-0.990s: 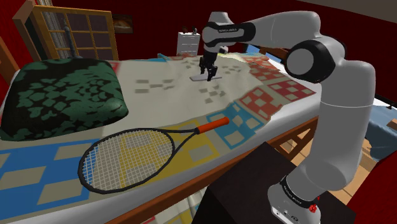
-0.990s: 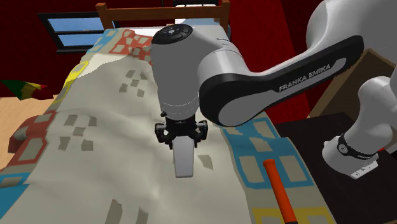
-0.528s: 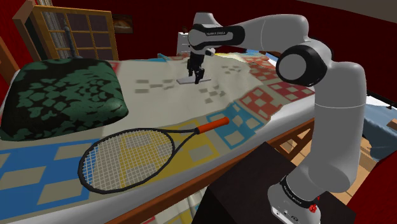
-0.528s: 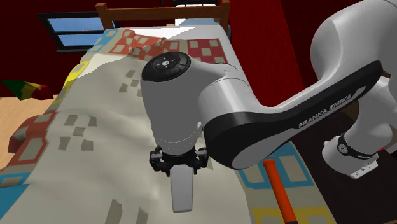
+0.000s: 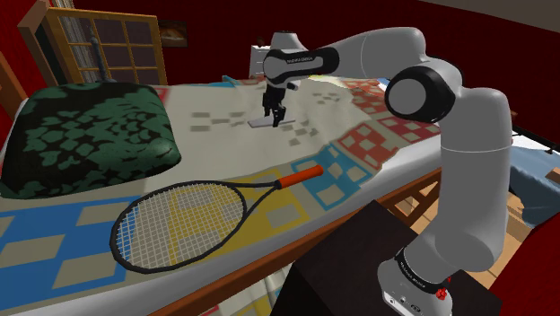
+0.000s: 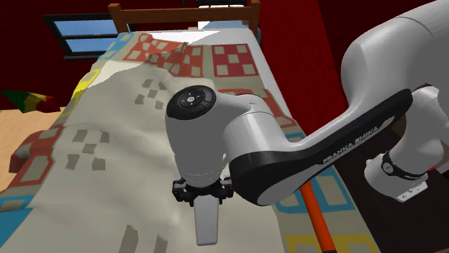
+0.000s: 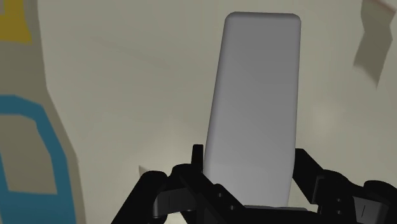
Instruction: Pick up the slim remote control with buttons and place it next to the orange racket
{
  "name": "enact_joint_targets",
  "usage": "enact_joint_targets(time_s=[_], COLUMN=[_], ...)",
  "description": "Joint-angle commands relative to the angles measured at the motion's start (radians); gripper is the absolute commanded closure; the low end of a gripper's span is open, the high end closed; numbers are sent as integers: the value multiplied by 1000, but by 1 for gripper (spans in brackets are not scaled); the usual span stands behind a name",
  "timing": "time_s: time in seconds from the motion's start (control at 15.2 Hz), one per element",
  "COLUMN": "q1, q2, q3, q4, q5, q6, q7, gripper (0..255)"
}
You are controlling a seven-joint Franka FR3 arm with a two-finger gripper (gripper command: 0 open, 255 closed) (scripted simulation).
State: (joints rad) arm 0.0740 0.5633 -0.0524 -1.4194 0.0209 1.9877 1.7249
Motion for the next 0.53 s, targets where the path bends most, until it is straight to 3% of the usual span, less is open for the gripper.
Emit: enact_joint_targets(time_s=[0.0, 0.46], q1=[0, -1], q2=[7, 42], q3=[0, 1], q4=[-14, -54], q5=[0, 2], q6=[22, 97], q7=[0, -1], gripper=[255, 255])
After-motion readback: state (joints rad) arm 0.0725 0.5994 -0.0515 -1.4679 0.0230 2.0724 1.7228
